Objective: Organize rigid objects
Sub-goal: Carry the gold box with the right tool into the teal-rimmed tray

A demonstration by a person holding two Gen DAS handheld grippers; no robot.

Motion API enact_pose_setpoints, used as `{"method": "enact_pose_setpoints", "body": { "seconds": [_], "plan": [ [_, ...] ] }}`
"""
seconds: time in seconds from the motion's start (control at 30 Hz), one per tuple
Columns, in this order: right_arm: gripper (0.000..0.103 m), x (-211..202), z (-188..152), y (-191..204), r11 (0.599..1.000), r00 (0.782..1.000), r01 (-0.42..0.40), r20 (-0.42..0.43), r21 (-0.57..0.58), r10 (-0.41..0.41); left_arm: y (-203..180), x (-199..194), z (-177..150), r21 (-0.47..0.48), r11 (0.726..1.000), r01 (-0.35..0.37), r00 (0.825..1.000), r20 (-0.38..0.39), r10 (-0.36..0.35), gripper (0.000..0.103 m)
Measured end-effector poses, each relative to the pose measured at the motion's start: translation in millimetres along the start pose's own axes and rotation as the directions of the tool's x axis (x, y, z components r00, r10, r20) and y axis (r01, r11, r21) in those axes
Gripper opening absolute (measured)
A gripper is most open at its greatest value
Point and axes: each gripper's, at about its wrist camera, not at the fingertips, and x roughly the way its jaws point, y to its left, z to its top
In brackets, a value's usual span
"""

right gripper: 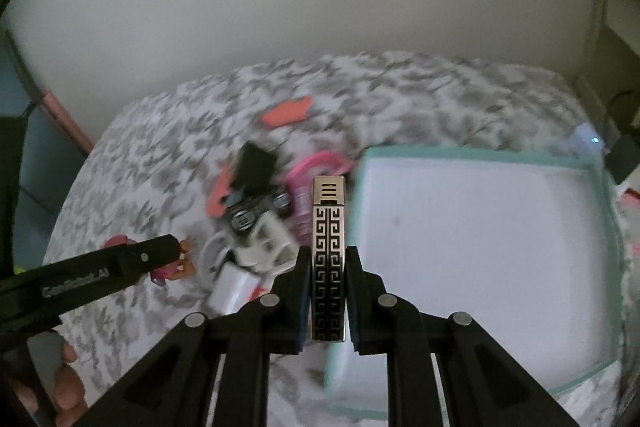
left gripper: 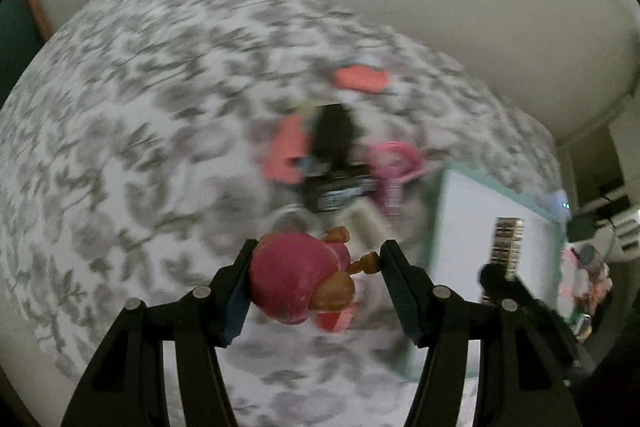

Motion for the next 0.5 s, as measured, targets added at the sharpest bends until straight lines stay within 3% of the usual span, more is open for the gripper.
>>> {"method": "enact_pose_setpoints", "body": {
  "seconds": [0.23,0.5],
  "plan": [
    [0.017,2.6,7.3,-57.6,0.989,0.995,0.097,0.004,0.116,-0.098,-76.2,-1.1,8.6,0.098,0.993,0.064,0.998,0.015,-0.066,0.063],
    [0.017,-7.9,8.1,-118.1,0.940,0.967,0.243,0.019,0.242,-0.254,-134.7,21.7,9.8,0.144,0.981,0.131,0.991,0.001,-0.133,0.063]
  ]
}}
